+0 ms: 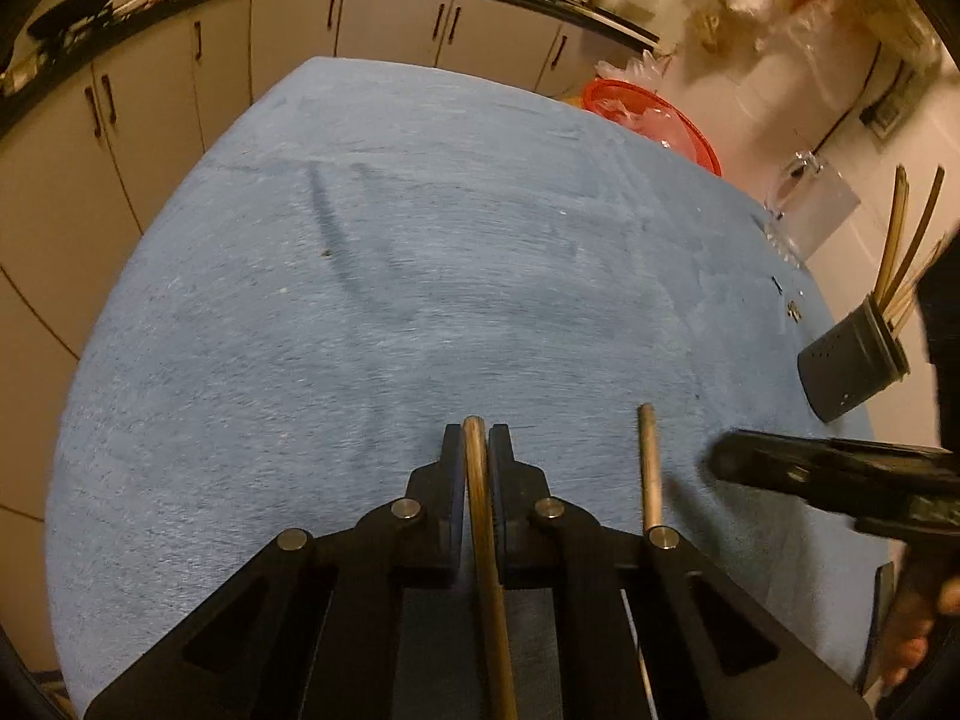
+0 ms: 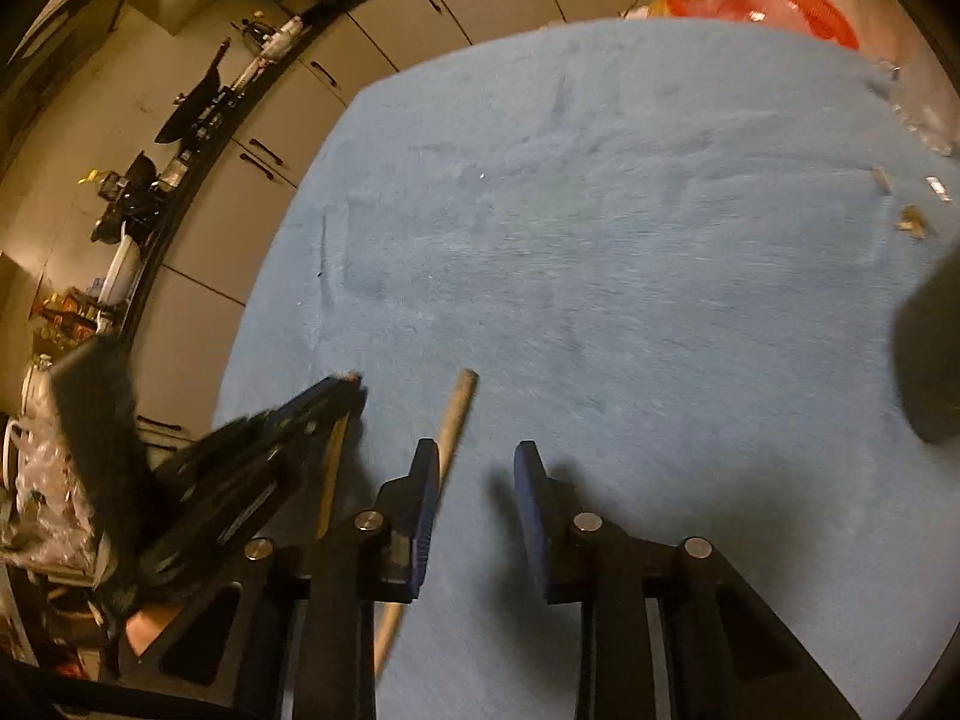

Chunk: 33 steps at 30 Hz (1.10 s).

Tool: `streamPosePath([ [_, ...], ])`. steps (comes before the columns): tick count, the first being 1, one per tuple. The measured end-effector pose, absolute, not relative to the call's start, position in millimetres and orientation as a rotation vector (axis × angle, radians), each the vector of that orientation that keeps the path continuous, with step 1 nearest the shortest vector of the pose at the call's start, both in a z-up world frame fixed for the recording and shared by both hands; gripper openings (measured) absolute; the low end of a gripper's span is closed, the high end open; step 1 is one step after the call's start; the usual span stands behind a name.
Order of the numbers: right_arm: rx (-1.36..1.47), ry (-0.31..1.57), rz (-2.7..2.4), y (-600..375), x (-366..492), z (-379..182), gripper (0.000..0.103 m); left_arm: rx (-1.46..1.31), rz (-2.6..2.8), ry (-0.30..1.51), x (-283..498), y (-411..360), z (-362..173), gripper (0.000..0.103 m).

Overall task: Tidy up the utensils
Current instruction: 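Close the right tool on a chopstick while the left tool grasps another, then lift both held chopsticks up and carry them to the black cup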

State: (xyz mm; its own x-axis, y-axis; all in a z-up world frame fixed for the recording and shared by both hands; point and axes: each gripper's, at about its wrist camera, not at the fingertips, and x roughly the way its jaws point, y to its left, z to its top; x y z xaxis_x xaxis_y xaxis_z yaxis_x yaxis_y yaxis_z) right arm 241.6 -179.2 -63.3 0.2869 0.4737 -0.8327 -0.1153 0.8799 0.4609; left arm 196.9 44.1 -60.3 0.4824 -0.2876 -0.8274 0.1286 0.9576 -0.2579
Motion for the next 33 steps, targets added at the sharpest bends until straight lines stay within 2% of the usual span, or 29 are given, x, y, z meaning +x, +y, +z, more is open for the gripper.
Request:
streamPosePath([
  [10, 0.316, 1.262, 0.344, -146, 272, -83, 0.024, -0.195, -0.257, 1.06, 204, 48, -61, 0.007],
  [14, 0.286, 1.274, 0.322, -146, 277, -83, 0.009, -0.171, -0.242, 1.066, 208, 43, -60, 0.007],
  [21, 0.308, 1.243, 0.321, -166, 266, -78, 0.008, -0.17, -0.234, 1.072, 211, 46, -56, 0.007],
  [25, 0.314, 1.183, 0.352, -180, 250, -57, 0.008, -0.218, -0.243, 1.007, 204, 54, -33, 0.007],
  [33, 0.278, 0.979, 0.39, -206, 212, 21, 0.008, -0.2, -0.267, 0.837, 182, 47, 43, 0.007],
])
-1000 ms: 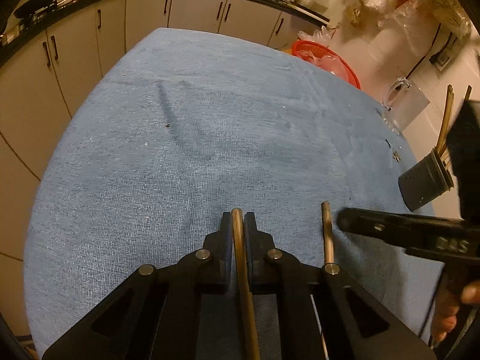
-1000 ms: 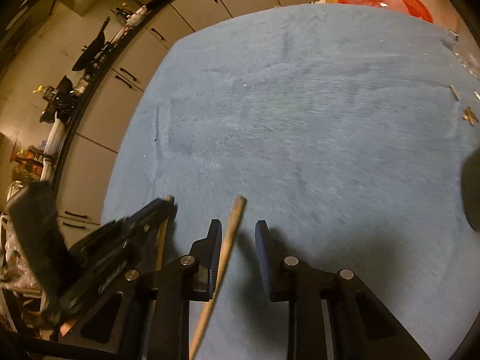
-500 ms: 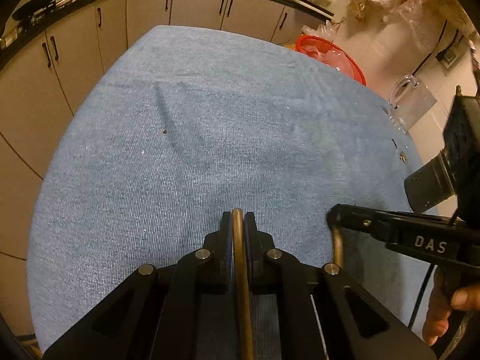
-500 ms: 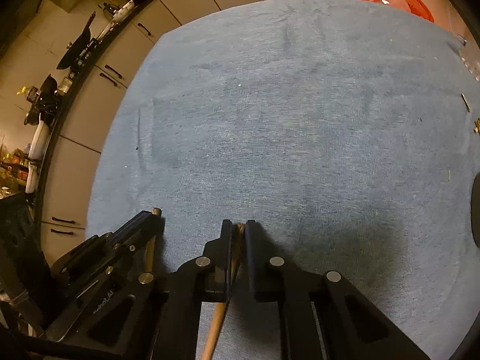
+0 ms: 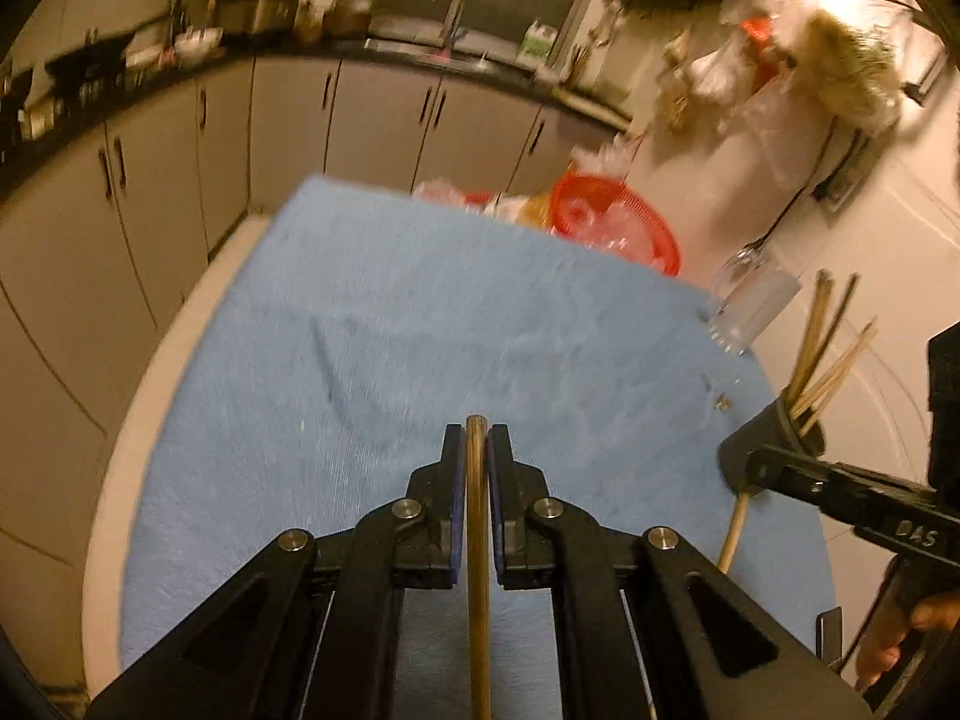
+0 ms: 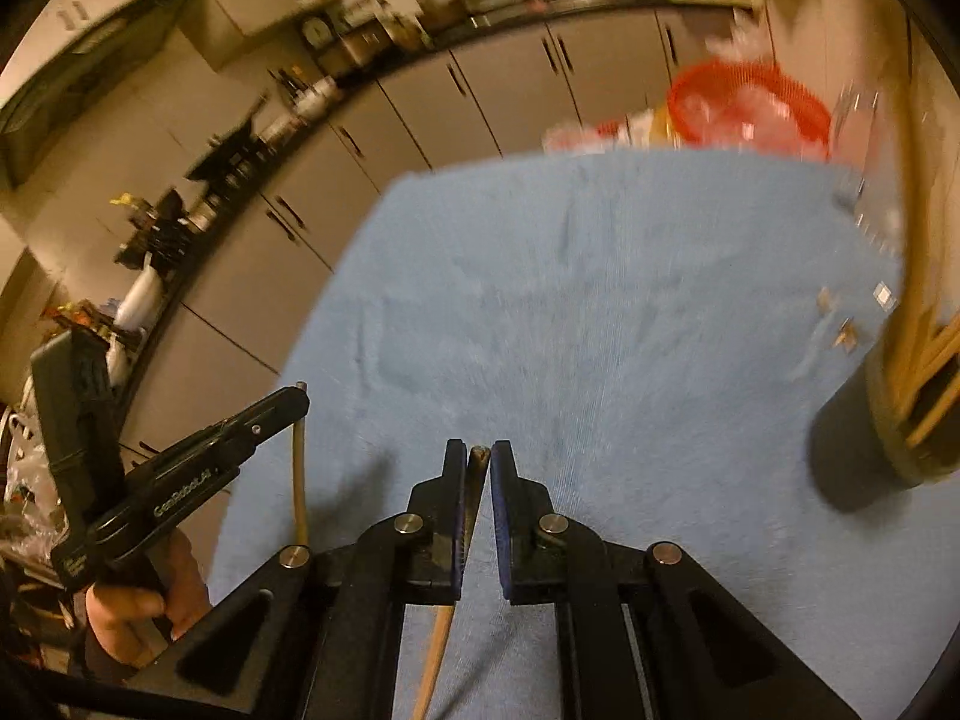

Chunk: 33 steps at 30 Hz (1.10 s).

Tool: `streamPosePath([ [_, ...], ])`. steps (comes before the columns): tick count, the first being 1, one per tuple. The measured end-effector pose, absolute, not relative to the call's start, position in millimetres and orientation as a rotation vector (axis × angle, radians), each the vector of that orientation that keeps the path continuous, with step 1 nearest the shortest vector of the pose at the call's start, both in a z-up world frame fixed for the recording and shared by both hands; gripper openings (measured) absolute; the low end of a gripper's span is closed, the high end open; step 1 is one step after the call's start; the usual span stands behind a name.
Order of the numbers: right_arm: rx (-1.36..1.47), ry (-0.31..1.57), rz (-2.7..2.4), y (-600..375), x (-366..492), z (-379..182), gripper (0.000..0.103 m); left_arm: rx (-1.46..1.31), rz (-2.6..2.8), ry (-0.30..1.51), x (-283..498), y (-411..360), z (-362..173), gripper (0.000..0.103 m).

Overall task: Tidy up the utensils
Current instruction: 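Lift both held chopsticks up and carry them to the black cup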

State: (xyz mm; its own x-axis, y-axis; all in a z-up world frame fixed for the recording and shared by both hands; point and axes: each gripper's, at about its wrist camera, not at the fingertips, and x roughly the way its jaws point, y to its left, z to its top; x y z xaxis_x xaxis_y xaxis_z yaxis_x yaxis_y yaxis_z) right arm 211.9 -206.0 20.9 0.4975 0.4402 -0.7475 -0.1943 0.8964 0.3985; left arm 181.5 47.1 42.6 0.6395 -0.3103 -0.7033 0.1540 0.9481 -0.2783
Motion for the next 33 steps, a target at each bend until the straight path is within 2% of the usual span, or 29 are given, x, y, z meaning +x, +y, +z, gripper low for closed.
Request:
streamPosePath([
  [8, 0.215, 0.811, 0.407, -217, 170, 90, 0.007, -0.155, -0.298, 0.694, 160, 24, 98, 0.006],
  [15, 0.167, 0.741, 0.387, -228, 150, 116, 0.007, -0.149, -0.317, 0.608, 148, 6, 128, 0.006],
  [33, 0.157, 0.659, 0.278, -275, 146, 160, 0.006, -0.089, -0.297, 0.494, 150, -28, 153, 0.006],
])
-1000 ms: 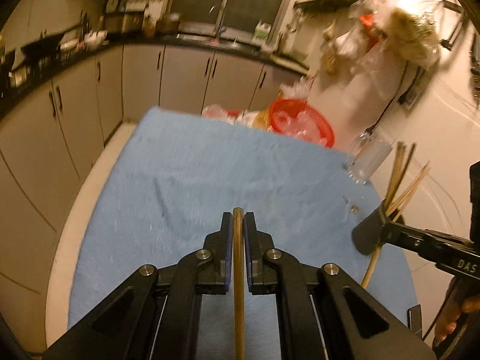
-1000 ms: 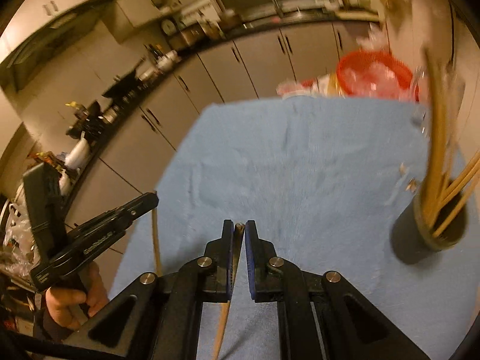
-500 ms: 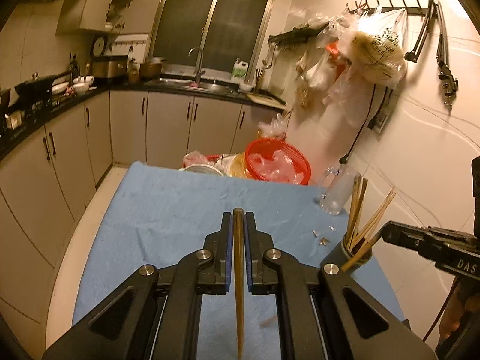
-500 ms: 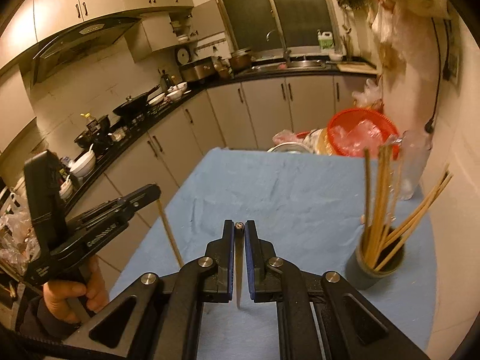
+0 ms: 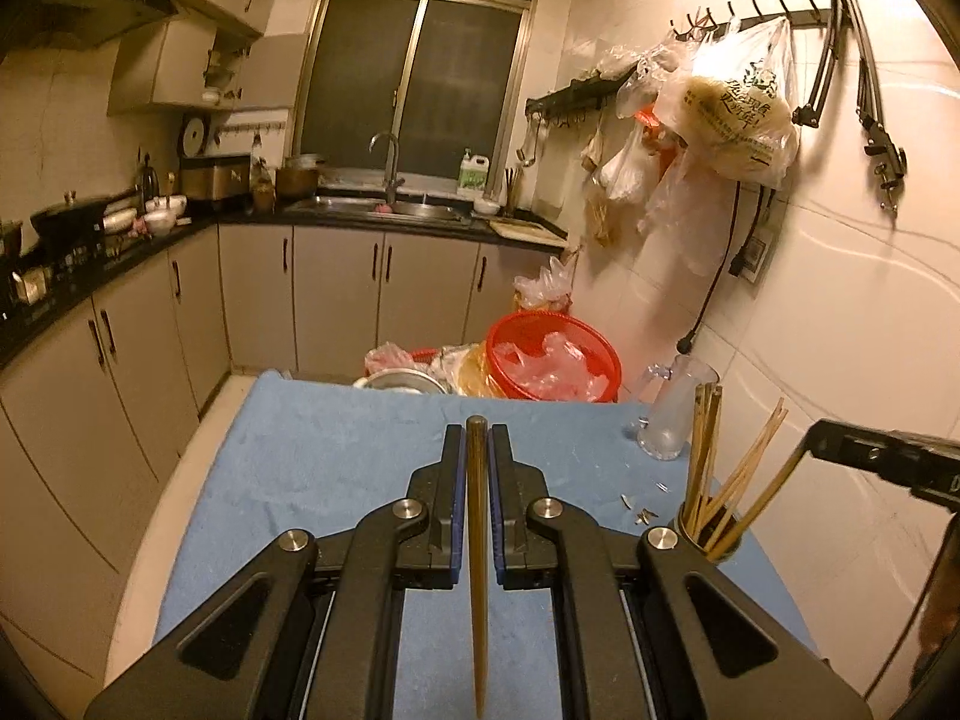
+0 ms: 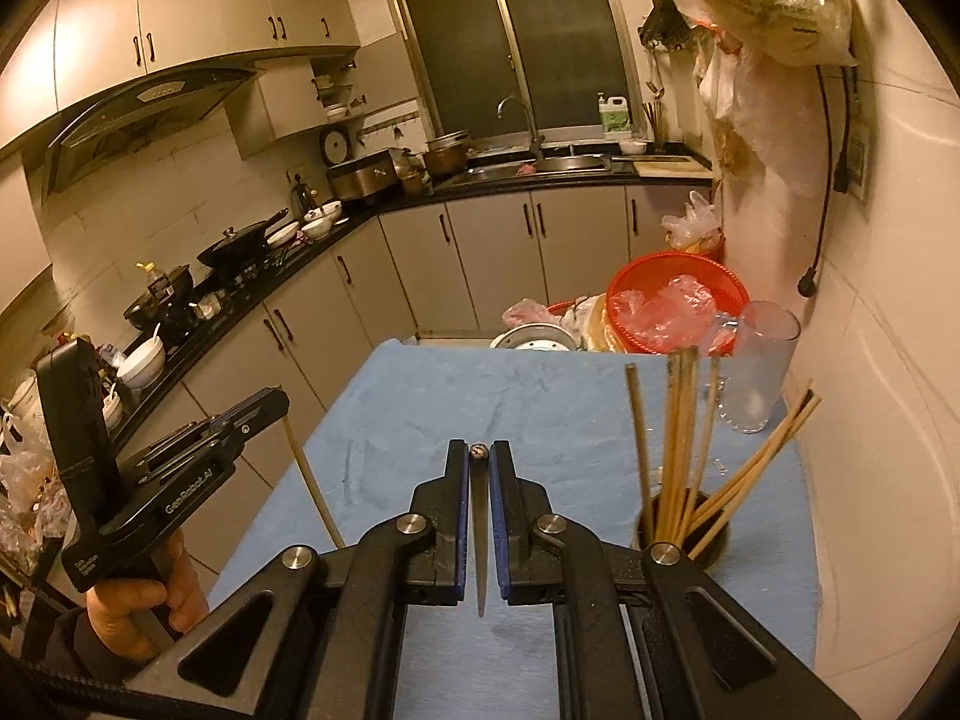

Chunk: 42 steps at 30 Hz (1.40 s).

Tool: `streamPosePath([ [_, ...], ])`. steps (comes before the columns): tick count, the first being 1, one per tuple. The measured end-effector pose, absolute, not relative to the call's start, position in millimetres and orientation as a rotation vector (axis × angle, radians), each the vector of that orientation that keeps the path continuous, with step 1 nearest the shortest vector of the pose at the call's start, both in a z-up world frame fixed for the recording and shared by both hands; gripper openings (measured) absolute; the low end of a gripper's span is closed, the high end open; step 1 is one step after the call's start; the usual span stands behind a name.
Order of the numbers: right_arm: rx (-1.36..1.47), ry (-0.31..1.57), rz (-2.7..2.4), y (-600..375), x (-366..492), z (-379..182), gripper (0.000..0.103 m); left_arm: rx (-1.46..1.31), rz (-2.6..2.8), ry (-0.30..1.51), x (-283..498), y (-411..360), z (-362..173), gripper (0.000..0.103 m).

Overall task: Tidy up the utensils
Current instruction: 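Lift both held chopsticks up and carry them to the black cup, then lower both chopsticks into the black cup and open both tools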

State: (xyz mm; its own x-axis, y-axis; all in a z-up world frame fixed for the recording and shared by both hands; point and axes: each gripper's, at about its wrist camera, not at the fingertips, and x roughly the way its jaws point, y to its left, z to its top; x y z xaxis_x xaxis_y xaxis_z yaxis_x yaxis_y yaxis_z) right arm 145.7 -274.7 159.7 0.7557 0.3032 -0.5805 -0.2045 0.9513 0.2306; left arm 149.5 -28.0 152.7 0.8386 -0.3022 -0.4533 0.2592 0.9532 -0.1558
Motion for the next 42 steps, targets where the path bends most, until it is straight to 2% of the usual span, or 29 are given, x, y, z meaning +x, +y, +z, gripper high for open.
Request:
streamPosePath([
  [6, 0.14, 0.639, 0.252, -288, 137, 171, 0.006, -0.014, -0.262, 0.419, 142, -47, 158, 0.006],
  [17, 0.124, 0.593, 0.202, -312, 119, 199, 0.006, -0.008, -0.3, 0.387, 142, -77, 169, 0.006],
  [25, 0.109, 0.584, 0.175, -323, 111, 209, 0.006, -0.051, -0.379, 0.38, 143, -100, 183, 0.006],
  [37, 0.099, 0.531, 0.078, -361, 101, 238, 0.006, -0.12, -0.52, 0.297, 153, -174, 225, 0.006],
  [42, 0.099, 0.517, 0.046, -375, 107, 246, 0.006, -0.187, -0.556, 0.314, 170, -192, 224, 0.006],
])
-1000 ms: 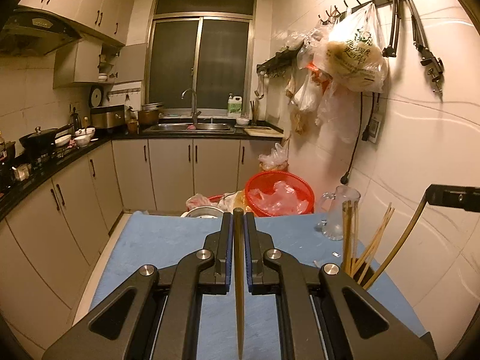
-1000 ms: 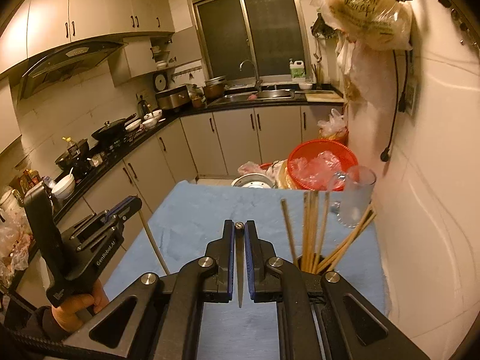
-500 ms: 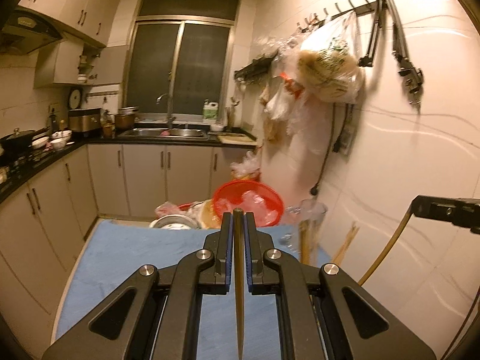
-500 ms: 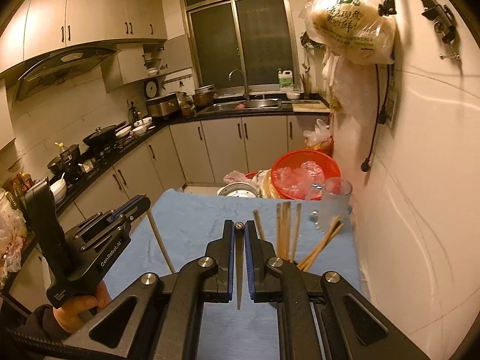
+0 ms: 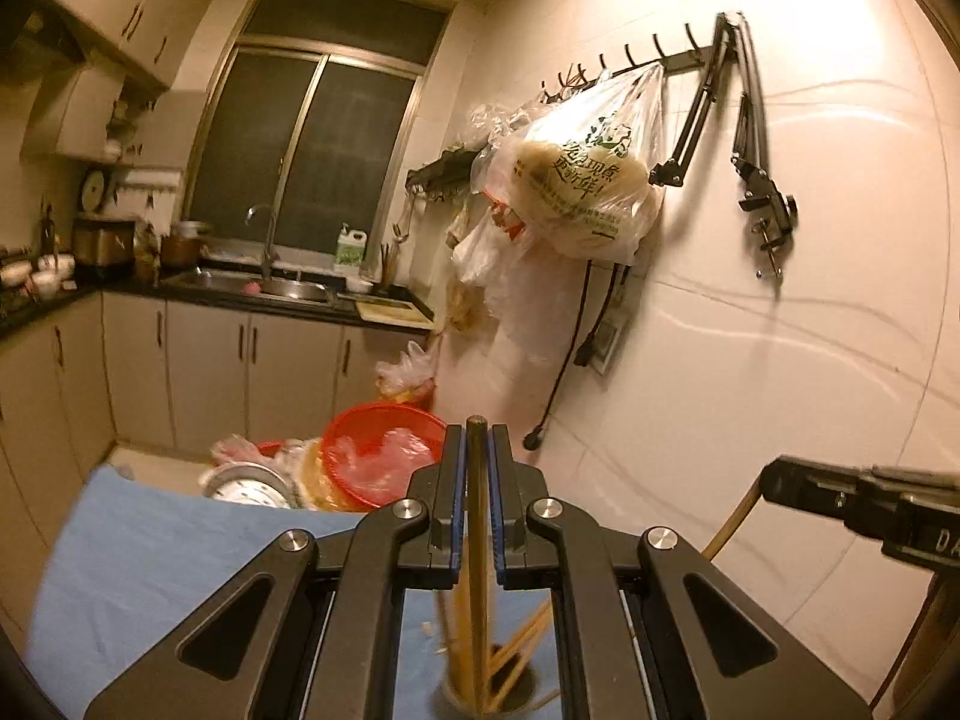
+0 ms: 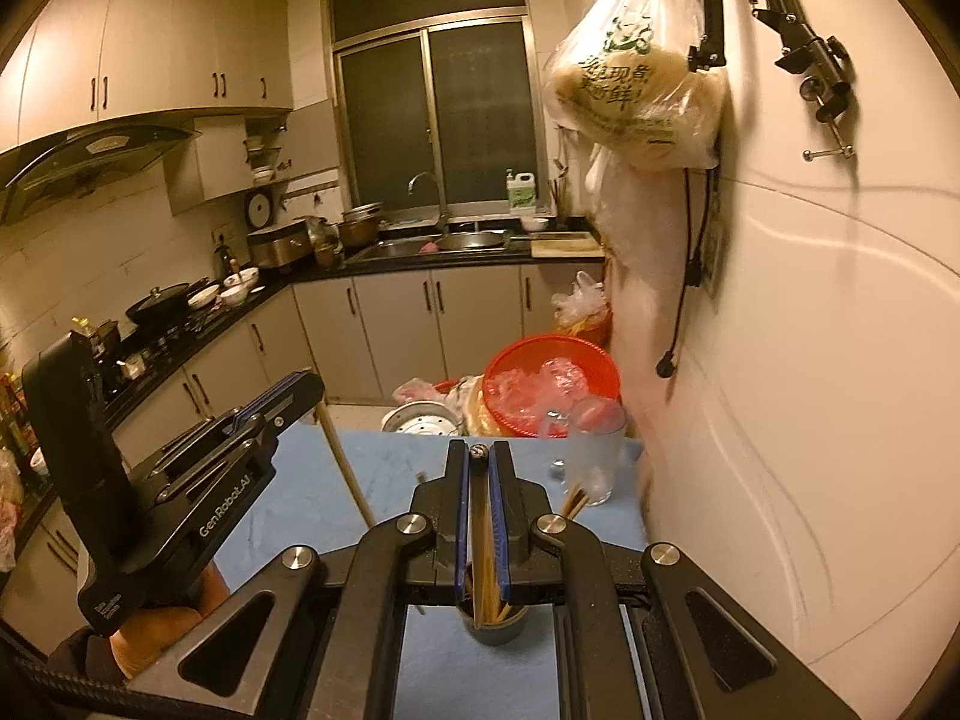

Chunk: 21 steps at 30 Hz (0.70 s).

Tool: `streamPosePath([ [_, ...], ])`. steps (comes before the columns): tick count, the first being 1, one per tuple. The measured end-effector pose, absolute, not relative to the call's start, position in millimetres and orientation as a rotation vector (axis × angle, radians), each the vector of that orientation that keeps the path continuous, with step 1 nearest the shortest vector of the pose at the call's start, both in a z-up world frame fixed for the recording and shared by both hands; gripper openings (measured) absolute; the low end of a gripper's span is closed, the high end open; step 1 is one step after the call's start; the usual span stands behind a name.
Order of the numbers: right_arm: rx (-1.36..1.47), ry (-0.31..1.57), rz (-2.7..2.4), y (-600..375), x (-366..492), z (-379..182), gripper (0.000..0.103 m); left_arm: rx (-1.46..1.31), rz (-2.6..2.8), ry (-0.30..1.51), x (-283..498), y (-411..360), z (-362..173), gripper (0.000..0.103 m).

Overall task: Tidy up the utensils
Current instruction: 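Lower both chopsticks into the black cup and open both tools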

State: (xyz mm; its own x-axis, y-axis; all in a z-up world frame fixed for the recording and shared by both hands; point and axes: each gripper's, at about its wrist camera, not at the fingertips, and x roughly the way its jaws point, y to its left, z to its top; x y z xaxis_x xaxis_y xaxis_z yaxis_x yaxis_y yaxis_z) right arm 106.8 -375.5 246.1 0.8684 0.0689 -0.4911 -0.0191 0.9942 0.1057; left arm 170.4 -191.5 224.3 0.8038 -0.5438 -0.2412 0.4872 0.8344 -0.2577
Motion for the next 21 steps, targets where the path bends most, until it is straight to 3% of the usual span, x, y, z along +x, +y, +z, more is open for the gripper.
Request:
streamPosePath([
  [10, 0.119, 0.539, 0.034, -393, 127, 225, 0.006, -0.172, -0.543, 0.338, 193, -221, 187, 0.006],
  [21, 0.146, 0.655, 0.026, -402, 148, 155, 0.007, -0.12, -0.525, 0.438, 207, -227, 133, 0.006],
])
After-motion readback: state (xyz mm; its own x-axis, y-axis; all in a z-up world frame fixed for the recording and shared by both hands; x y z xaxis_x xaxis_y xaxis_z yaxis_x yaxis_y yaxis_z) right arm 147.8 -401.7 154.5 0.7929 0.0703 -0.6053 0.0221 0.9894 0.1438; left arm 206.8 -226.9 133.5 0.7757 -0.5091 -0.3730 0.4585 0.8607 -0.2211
